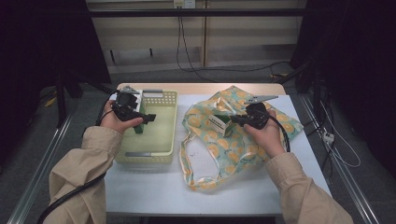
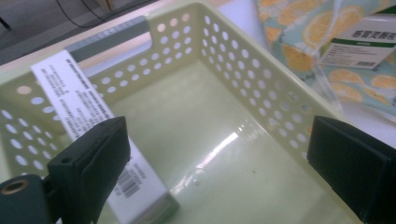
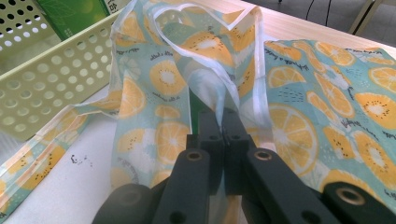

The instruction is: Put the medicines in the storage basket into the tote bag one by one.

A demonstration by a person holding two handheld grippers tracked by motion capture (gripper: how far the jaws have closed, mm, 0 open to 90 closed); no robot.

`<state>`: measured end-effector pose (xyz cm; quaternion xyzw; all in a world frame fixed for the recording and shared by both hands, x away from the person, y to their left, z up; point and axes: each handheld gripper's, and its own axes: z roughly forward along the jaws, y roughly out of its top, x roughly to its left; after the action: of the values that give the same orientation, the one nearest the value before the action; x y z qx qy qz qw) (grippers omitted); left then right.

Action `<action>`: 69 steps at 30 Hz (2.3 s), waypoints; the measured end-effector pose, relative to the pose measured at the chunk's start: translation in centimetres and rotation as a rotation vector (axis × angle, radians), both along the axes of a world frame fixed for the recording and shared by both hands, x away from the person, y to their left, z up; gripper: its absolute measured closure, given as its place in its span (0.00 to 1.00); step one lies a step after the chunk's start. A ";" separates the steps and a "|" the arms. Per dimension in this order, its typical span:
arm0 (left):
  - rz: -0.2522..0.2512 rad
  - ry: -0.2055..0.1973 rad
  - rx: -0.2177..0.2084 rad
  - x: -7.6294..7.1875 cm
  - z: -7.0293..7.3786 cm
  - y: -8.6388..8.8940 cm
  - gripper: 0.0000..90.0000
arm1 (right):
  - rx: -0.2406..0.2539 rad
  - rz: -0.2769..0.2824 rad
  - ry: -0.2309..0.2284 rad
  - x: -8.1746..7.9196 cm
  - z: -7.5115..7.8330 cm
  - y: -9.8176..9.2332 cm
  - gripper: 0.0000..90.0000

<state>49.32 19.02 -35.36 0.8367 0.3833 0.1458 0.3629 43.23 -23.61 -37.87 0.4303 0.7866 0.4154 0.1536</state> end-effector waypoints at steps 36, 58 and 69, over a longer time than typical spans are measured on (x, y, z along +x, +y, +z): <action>0.253 0.085 0.008 1.2 -3.5 2.3 0.69 | -0.001 0.004 0.007 0.2 -0.2 -0.2 1.00; -0.011 0.025 -0.066 -2.5 3.3 -0.2 0.70 | -0.003 -0.005 0.004 0.1 0.1 -0.4 1.00; -0.218 -0.004 -0.106 -5.0 5.4 -4.5 0.70 | 0.005 -0.008 0.001 0.2 0.2 -0.5 1.00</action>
<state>44.30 14.55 -29.94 0.8527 0.2964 0.0868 0.4213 43.41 -24.10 -37.71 0.4341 0.7840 0.4163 0.1537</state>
